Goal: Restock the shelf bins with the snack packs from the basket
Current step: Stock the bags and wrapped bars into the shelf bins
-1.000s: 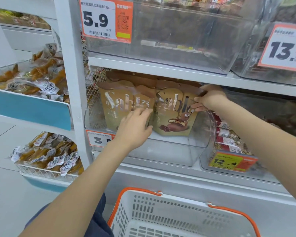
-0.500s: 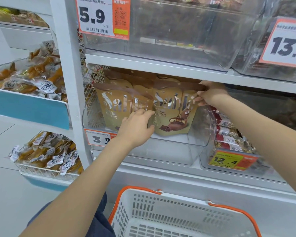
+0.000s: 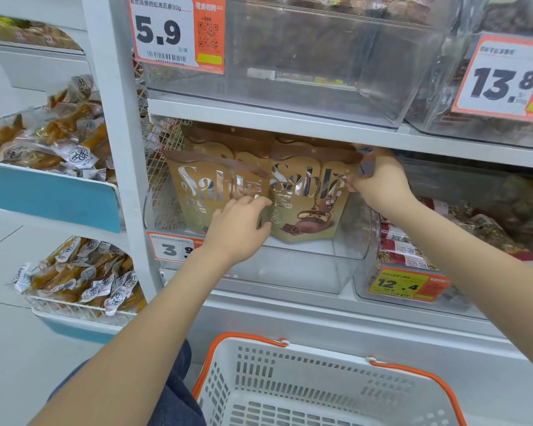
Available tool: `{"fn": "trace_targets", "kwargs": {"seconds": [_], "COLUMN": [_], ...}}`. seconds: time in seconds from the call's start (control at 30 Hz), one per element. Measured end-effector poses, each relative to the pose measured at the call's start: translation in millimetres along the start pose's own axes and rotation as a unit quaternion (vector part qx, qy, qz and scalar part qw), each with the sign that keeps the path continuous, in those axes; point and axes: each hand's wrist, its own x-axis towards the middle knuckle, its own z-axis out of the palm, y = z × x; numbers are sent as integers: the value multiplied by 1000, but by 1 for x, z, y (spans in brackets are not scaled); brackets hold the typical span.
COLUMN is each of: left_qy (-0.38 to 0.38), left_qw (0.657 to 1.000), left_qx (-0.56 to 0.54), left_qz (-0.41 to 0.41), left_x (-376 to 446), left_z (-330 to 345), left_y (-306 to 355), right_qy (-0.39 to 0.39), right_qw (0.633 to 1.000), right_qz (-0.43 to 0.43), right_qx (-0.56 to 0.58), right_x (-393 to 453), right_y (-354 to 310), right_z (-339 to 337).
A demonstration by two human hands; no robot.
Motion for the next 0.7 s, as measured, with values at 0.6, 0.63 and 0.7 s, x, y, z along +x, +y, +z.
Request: {"fn": "trace_targets", "kwargs": {"seconds": [0.6, 0.63, 0.7], "left_qy": [224, 233, 237], "left_qw": [966, 964, 964], "left_qx": [-40, -42, -28], "left_qz": [-125, -124, -114], "left_x": [-10, -8, -5], "left_z": [-21, -22, -23], "left_y": [-34, -36, -40], "right_qy": [-92, -86, -84], "right_qw": [981, 983, 985], "right_qz": [-166, -151, -118], "right_qx": [50, 60, 97], "right_x": [-34, -31, -27], "right_y": [-71, -73, -75], "right_z": [109, 113, 116]}}
